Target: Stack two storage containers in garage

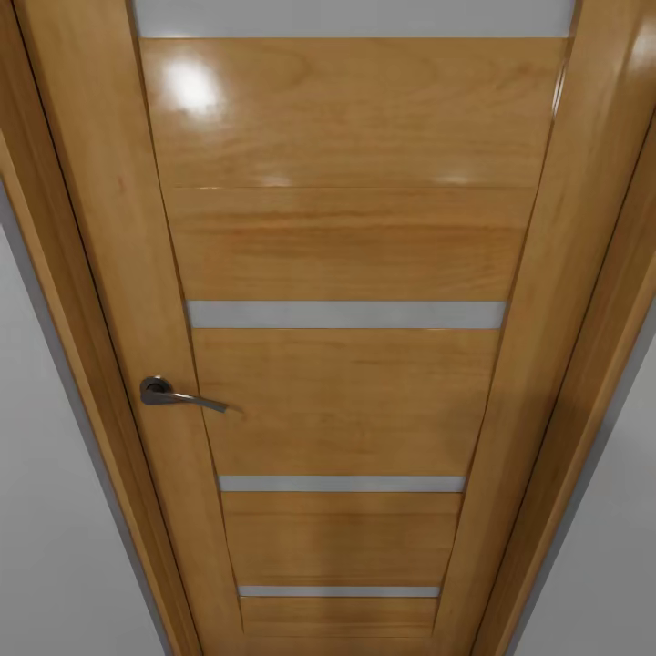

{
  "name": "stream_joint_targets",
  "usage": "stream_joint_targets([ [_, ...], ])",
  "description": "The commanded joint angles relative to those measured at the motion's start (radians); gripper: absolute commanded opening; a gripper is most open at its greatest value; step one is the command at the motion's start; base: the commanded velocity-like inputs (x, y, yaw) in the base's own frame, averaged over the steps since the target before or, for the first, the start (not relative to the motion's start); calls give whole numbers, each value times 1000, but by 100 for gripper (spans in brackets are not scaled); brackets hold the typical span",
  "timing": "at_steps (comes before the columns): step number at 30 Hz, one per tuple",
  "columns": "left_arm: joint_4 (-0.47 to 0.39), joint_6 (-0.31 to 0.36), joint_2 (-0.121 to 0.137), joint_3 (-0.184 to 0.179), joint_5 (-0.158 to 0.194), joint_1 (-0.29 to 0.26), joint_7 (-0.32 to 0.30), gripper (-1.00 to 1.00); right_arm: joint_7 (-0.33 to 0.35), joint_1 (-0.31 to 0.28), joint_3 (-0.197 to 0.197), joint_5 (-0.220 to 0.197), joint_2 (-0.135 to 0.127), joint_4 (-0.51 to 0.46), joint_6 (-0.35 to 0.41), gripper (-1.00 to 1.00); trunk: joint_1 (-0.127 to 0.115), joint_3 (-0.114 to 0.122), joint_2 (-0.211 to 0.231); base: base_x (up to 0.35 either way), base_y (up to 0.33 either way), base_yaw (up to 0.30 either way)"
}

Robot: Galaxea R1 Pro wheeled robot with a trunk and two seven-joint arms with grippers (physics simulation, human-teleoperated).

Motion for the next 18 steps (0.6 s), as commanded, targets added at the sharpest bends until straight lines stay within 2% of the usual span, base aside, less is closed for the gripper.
stream_joint_targets([
  [1,0,0,0,0,0,0,0,100,0,0,4,0,1,1,-1,100,0,-1,0,0,0,0],
  [8,0,0,0,1,0,0,0,100,17,1,4,-6,10,60,46,100,0,-1,0,0,0,0],
  [18,0,0,0,1,0,0,0,100,28,7,3,-12,15,98,51,100,0,-1,0,0,0,0],
])
